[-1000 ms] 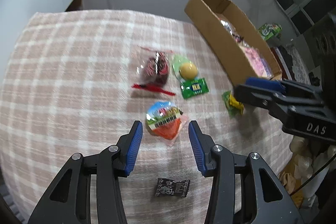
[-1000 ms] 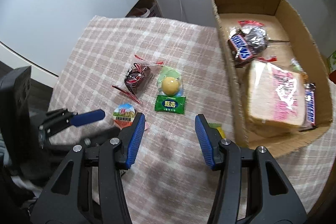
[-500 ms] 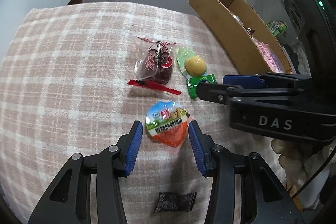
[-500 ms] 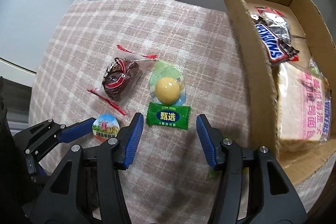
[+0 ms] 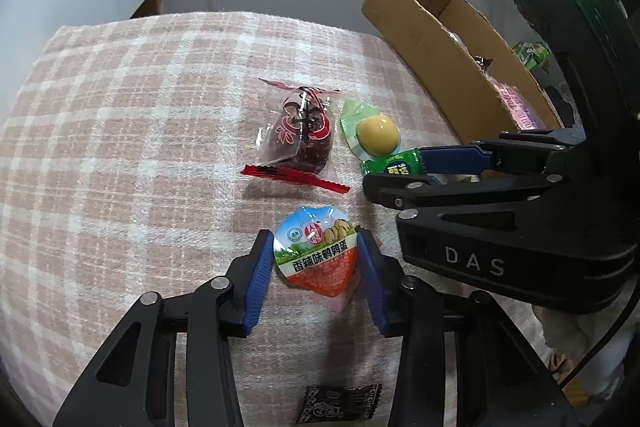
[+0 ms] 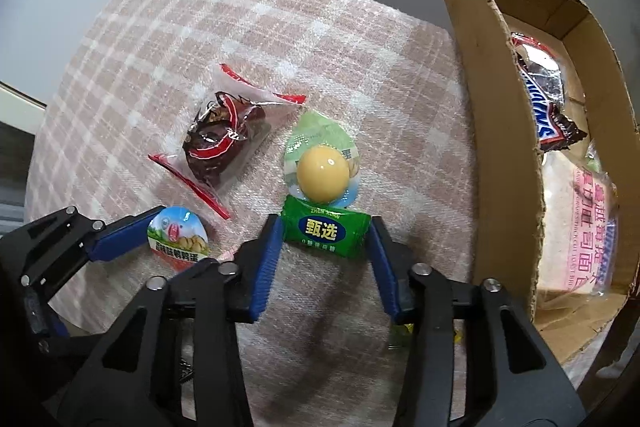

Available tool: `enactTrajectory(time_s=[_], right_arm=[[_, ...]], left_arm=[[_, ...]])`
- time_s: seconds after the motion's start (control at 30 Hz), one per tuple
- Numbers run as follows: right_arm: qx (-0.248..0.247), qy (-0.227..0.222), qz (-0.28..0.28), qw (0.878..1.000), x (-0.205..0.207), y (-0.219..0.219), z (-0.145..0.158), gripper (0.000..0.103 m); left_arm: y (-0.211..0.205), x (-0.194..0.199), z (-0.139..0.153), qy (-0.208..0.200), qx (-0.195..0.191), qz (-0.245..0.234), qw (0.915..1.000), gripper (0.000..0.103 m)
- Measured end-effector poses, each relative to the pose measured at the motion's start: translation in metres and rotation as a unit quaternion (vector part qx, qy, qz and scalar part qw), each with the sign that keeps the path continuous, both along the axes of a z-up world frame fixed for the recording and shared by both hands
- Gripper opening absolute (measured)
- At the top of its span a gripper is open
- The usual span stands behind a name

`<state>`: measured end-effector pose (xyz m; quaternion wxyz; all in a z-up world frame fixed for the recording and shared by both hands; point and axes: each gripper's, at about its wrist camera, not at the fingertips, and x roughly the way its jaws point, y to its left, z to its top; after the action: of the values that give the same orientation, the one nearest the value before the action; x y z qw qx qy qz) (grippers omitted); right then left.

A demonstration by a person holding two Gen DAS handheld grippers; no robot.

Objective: Organize snacks

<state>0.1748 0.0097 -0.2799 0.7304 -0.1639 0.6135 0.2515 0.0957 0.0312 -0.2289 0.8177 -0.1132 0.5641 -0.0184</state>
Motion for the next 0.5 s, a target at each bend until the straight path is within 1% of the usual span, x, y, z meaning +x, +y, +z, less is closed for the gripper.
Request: enactTrajectory(time_s=[0.03, 0.2, 0.23, 0.33, 0.5], right_arm=[[0.002, 0.001, 0.0, 1.0, -0.001, -0.001, 0.0, 0.038], [0.01, 0.002, 0.002, 1.0, -0.001, -0.004, 0.0, 0.037], [0.011, -0.001, 0.0, 1.0, -0.001, -0.008, 0.001, 0.03], [0.028, 0.002, -0.011, 1.0, 0.002, -0.022, 0.006, 0.026], [0.041, 0.006, -0.012, 0.999, 0.005, -0.026, 0.007, 0.025]], left_arm=[[0.0, -0.001, 0.0, -0.001, -0.002, -0.001, 1.0, 0.038], [0.002, -0.005, -0.001, -0.004, -0.002, -0.003, 1.0, 0.038], [0.004, -0.004, -0.002, -0.004, -0.002, -0.001, 1.0, 0.038], [0.013, -0.011, 0.0, -0.005, -0.005, 0.006, 1.0, 0.038], [0.024, -0.017, 0.001, -0.004, -0.008, 0.016, 0.9998, 0.037]])
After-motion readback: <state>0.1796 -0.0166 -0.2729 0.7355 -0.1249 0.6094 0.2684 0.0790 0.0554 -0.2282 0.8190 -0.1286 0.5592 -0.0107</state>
